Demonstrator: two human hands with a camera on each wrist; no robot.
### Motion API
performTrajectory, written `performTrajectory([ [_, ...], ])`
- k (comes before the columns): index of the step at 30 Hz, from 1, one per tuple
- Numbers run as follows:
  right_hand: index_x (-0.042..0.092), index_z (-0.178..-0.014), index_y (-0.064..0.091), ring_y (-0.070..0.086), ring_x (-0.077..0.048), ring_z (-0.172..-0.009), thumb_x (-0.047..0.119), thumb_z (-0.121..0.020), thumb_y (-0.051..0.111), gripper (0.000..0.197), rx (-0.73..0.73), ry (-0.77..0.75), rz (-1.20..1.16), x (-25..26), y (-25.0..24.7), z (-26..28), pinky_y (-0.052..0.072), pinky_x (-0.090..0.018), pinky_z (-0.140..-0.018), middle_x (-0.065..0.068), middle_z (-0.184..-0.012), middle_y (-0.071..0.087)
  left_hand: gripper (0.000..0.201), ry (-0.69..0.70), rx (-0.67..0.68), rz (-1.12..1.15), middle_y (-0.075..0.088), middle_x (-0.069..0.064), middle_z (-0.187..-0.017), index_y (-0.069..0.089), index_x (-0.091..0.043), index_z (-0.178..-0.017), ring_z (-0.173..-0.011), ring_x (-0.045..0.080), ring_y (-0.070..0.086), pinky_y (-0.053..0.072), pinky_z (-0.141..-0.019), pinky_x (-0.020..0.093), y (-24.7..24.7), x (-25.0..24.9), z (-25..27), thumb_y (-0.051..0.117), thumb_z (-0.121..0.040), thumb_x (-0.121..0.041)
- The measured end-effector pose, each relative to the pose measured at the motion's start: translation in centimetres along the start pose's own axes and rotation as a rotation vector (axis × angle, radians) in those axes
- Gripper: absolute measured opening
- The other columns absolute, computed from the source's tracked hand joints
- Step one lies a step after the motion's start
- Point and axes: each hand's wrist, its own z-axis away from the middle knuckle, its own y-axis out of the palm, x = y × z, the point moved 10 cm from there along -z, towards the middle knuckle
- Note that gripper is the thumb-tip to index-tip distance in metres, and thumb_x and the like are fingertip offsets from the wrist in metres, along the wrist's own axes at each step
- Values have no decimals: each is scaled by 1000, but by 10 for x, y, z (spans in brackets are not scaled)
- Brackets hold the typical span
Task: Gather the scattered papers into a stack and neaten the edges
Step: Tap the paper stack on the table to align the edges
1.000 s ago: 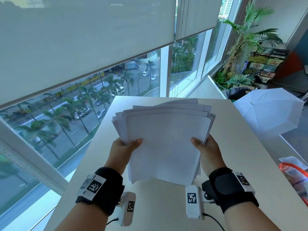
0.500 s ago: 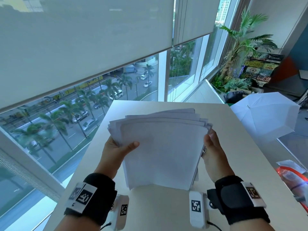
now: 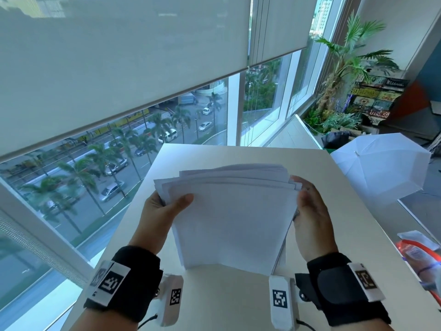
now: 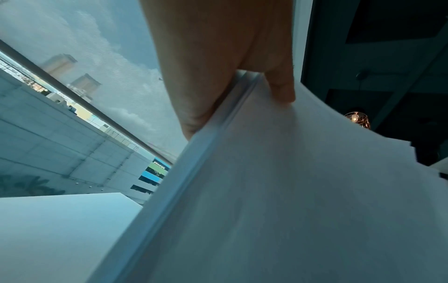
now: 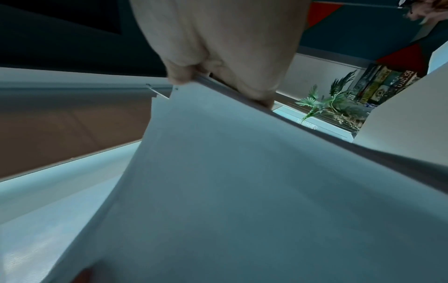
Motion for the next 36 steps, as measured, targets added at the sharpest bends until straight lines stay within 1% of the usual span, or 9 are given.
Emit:
performTrajectory([
  [3, 33, -108, 59, 61, -8, -101, 82, -47, 61, 78, 22, 153, -154, -26, -8, -1, 50, -20, -78, 10, -110, 67, 48, -31, 62, -3, 77, -3, -89, 71, -19, -92, -85, 15, 71, 57, -73, 28, -2, 5, -1, 81, -47, -30],
  [5, 32, -111, 57, 59, -12, -109, 82, -54, 55, 76, -5, 317, -209, -50, -10, 3, 47, -27, -87, 4, -120, 64, 61, -81, 110, -16, 77, -2, -92, 72, -19, -94, -88, 16, 71, 58, -76, 30, 2, 18, -1, 88, -38, -39],
  [8, 21, -80, 61, 67, -8, -55, 45, -97, 32, 42, -26, 527, -152, -89, -8, 19, 52, -18, -52, 5, -63, 73, 79, -187, 104, -16, 78, -3, -87, 70, -15, -92, -82, 16, 71, 58, -72, 30, 9, 47, 2, 91, -23, -46],
  [11, 19, -39, 50, 44, -13, -27, 29, -99, 37, 62, -118, 687, -154, -115, -12, 38, 38, -13, -38, 1, -33, 50, 68, -225, 21, -9, 77, -1, -85, 69, -13, -92, -84, 24, 69, 56, -75, 35, 7, 65, 4, 89, -30, -35],
  [17, 26, -49, 63, 57, -20, -47, 49, -96, 31, 61, -244, 750, -197, -136, -20, 55, 43, -28, -54, -3, -58, 58, 69, -220, 18, -4, 77, 1, -86, 68, -12, -97, -80, 20, 71, 57, -67, 28, 16, 74, 12, 86, -33, -34],
  [23, 29, -110, 69, 62, -34, -110, 86, -63, 35, 80, -269, 817, -131, -132, -17, 58, 42, -56, -101, -8, -116, 70, 51, -191, -25, 1, 77, -1, -77, 68, -12, -89, -70, 15, 71, 56, -60, 24, 13, 76, 13, 78, -42, -27],
  [28, 18, -126, 52, 51, -24, -123, 79, -75, 28, 83, -303, 628, 18, -93, -10, 27, 35, -46, -111, -4, -136, 53, 36, -140, -58, 8, 75, -1, -75, 68, -12, -87, -67, 15, 69, 56, -59, 26, 24, 69, 16, 76, -53, -22],
  [31, 24, -108, 56, 58, -26, -111, 59, -91, 18, 54, -258, 537, 57, -78, -2, 12, 43, -44, -103, -10, -122, 62, 27, -96, -86, 12, 73, 2, -79, 67, -12, -87, -70, 17, 67, 56, -62, 26, 27, 58, 18, 71, -61, -16],
  [36, 25, -66, 67, 64, -4, -50, 69, -81, 23, 64, -294, 448, -73, -62, -20, 5, 48, -15, -48, 11, -67, 71, 48, -40, -54, -39, 76, -4, -79, 67, -11, -92, -73, 11, 70, 55, -61, 21, 18, 33, 17, 77, -49, -27],
])
